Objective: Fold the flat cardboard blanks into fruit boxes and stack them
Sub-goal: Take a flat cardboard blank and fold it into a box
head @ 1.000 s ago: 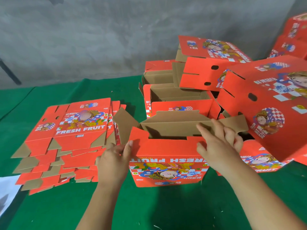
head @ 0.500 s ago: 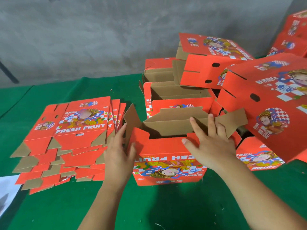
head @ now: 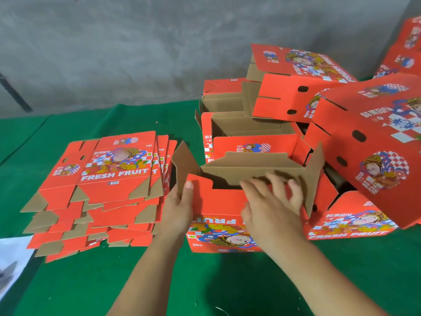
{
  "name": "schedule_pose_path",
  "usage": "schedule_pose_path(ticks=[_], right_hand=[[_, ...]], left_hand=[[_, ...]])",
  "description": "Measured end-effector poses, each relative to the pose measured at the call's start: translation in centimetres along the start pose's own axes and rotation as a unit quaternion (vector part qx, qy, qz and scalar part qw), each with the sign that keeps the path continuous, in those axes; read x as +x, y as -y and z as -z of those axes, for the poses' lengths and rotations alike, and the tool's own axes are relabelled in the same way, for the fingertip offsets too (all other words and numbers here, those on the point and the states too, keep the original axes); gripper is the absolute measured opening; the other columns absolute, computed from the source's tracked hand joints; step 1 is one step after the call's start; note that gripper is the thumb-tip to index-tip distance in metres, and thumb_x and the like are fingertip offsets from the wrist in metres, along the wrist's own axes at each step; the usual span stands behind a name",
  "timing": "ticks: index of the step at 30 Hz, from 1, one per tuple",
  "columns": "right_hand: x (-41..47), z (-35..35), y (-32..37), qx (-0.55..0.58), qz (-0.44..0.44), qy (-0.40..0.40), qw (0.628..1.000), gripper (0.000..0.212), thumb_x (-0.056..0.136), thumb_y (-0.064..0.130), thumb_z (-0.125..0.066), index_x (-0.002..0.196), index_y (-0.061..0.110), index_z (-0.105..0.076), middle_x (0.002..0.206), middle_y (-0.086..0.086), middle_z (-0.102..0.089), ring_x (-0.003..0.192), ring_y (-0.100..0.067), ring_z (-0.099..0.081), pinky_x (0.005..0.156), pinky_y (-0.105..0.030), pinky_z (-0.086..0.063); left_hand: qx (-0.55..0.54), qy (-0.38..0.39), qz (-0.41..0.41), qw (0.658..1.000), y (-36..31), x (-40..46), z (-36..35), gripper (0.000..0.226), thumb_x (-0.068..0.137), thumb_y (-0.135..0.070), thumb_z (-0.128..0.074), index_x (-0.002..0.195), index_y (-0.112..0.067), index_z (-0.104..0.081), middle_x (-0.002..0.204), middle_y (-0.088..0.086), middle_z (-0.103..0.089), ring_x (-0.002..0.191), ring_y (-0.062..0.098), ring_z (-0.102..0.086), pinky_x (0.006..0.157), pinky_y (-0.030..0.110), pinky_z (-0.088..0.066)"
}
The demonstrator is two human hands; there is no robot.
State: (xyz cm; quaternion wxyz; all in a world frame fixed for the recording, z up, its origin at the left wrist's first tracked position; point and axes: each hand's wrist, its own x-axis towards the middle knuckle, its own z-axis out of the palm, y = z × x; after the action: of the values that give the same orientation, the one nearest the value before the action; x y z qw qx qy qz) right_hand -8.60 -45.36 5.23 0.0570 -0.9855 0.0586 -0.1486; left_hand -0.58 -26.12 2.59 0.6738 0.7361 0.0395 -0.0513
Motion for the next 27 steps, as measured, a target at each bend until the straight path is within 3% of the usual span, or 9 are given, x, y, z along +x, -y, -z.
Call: schedule_pose_path(ticks=[3, 5, 7, 9, 13, 16, 18, 21, 27], right_hand=[[1.4, -0.5, 1.9, 0.080, 0.065, 0.130, 0.986, 0.067, 0.094, 0.068, -0.024, 0.148, 0.035, -0.047, 0.148, 0.012, -0.052, 0.143, -0.015, -0.038, 0.118, -0.042, -0.009], [3.1, -0.7, 3.0, 0.104, 0.062, 0.160, 0.980, 0.074, 0.091, 0.079, -0.019, 0.138, 0.034, -0.054, 0.135, 0.006, -0.058, 0.133, -0.020, -0.048, 0.115, -0.044, -0.021], [4.8, -0.5, 4.0, 0.116, 0.045, 0.155, 0.980, 0.068, 0.090, 0.083, -0.026, 0.105, 0.028, -0.063, 0.111, 0.001, -0.066, 0.115, -0.028, -0.059, 0.095, -0.044, -0.038], [5.9, -0.2, 4.8, 0.134, 0.034, 0.157, 0.978, 0.062, 0.089, 0.083, -0.039, 0.073, 0.024, -0.050, 0.086, 0.001, -0.063, 0.099, -0.031, -0.065, 0.076, -0.040, -0.036], [6.3, -0.1, 4.9, 0.106, 0.004, 0.182, 0.977, 0.069, 0.078, 0.090, -0.047, 0.071, 0.022, -0.053, 0.087, -0.001, -0.068, 0.088, -0.031, -0.065, 0.067, -0.036, -0.036], [5.8, -0.5, 5.6, 0.083, 0.011, 0.161, 0.983, 0.069, 0.077, 0.090, -0.045, 0.070, 0.022, -0.051, 0.083, -0.001, -0.067, 0.084, -0.032, -0.063, 0.065, -0.037, -0.035], [5.6, -0.9, 6.0, 0.074, 0.033, 0.118, 0.990, 0.061, 0.081, 0.085, -0.049, 0.076, 0.025, -0.053, 0.094, -0.002, -0.072, 0.094, -0.031, -0.066, 0.071, -0.038, -0.036], [5.3, -1.7, 5.1, 0.071, 0.044, 0.085, 0.993, 0.057, 0.086, 0.077, -0.052, 0.117, 0.029, -0.060, 0.120, -0.002, -0.064, 0.118, -0.030, -0.058, 0.096, -0.043, -0.040], [5.0, -2.1, 1.4, 0.050, 0.000, 0.028, 0.998, 0.089, 0.089, 0.069, -0.051, 0.162, 0.036, -0.012, 0.167, -0.007, -0.011, 0.153, -0.033, -0.015, 0.122, -0.049, -0.020]], left_hand=[[-0.071, -0.005, 0.065, 0.995, 0.1, -0.9, -0.1, 0.034, 0.104, -0.056, -0.044, 0.116, -0.035, -0.068, 0.102, -0.010, -0.079, 0.090, 0.011, -0.076, 0.068, 0.025, -0.061], [-0.097, 0.015, 0.076, 0.992, 0.2, -1.1, 0.2, 0.032, 0.106, -0.049, -0.045, 0.114, -0.033, -0.073, 0.107, 0.003, -0.079, 0.086, 0.022, -0.077, 0.061, 0.032, -0.060], [-0.089, 0.004, 0.057, 0.994, 0.1, -1.3, 0.3, 0.029, 0.107, -0.041, -0.048, 0.103, -0.038, -0.076, 0.105, 0.005, -0.079, 0.083, 0.020, -0.077, 0.058, 0.030, -0.059], [-0.111, -0.035, 0.046, 0.992, 0.3, -1.5, 0.2, 0.023, 0.106, -0.038, -0.052, 0.107, -0.036, -0.075, 0.110, 0.006, -0.078, 0.092, 0.020, -0.076, 0.067, 0.033, -0.059], [-0.139, -0.139, -0.031, 0.980, 1.1, -2.2, -0.1, 0.029, 0.099, -0.045, -0.049, 0.117, -0.035, -0.069, 0.125, 0.003, -0.069, 0.120, 0.025, -0.064, 0.101, 0.044, -0.050], [0.047, -0.210, -0.157, 0.964, 1.3, -2.7, 0.1, 0.039, 0.101, -0.035, -0.042, 0.128, -0.017, -0.064, 0.126, 0.007, -0.060, 0.123, 0.032, -0.055, 0.104, 0.046, -0.042], [0.201, -0.187, -0.259, 0.926, 1.5, -2.8, 0.6, 0.042, 0.103, -0.019, -0.041, 0.140, -0.013, -0.059, 0.131, 0.005, -0.056, 0.125, 0.024, -0.052, 0.100, 0.038, -0.034], [0.323, -0.139, -0.336, 0.874, 1.4, -2.5, 1.4, 0.058, 0.097, -0.002, -0.040, 0.153, -0.016, -0.045, 0.137, 0.004, -0.055, 0.119, 0.020, -0.052, 0.090, 0.035, -0.032], [0.342, -0.083, -0.359, 0.865, 0.8, -3.1, 1.1, 0.055, 0.086, -0.002, -0.042, 0.131, -0.022, -0.064, 0.127, -0.009, -0.061, 0.117, 0.016, -0.056, 0.090, 0.038, -0.037]])
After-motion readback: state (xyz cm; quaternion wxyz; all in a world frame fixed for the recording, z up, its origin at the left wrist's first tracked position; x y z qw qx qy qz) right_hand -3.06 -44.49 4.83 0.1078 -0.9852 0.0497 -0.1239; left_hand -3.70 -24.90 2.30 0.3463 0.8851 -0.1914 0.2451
